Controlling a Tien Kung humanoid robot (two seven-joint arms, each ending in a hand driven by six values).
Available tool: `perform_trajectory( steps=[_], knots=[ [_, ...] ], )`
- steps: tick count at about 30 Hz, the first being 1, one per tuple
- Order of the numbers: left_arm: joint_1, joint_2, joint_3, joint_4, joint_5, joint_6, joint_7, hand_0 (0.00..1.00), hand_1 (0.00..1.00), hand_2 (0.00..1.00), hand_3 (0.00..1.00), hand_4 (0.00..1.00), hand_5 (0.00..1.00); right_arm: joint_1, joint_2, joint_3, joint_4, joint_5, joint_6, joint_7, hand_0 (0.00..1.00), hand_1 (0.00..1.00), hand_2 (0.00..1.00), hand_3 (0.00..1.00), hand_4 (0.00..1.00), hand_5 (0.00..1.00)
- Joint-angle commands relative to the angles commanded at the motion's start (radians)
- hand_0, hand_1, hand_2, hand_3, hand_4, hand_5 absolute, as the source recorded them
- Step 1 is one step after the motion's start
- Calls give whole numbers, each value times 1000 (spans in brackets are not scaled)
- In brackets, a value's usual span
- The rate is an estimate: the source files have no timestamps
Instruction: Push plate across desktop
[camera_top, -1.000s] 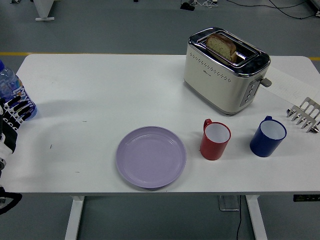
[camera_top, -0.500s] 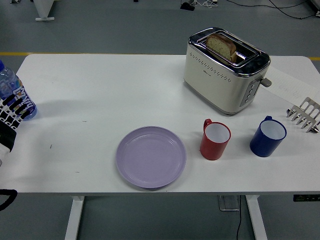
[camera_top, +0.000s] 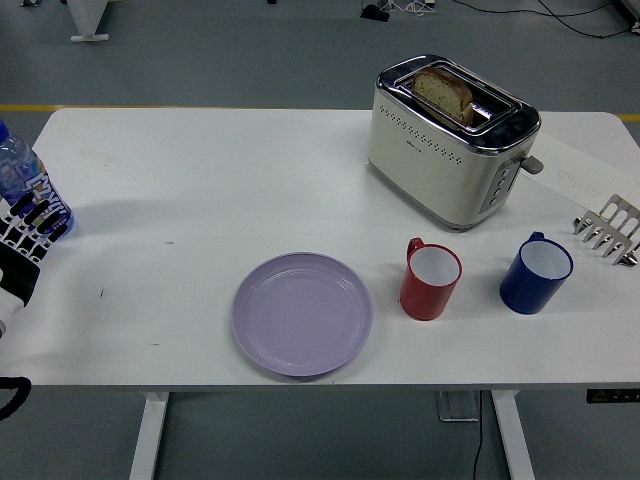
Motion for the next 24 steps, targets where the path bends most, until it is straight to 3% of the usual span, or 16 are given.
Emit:
perform_trajectory(
  steps=[24],
  knots=[
    [5, 0, 8, 2, -20, 8, -9, 711, 726, 707, 724, 557, 998, -6, 1, -2, 0, 1, 0, 0, 551, 451, 570, 580, 298, 470]
  ],
)
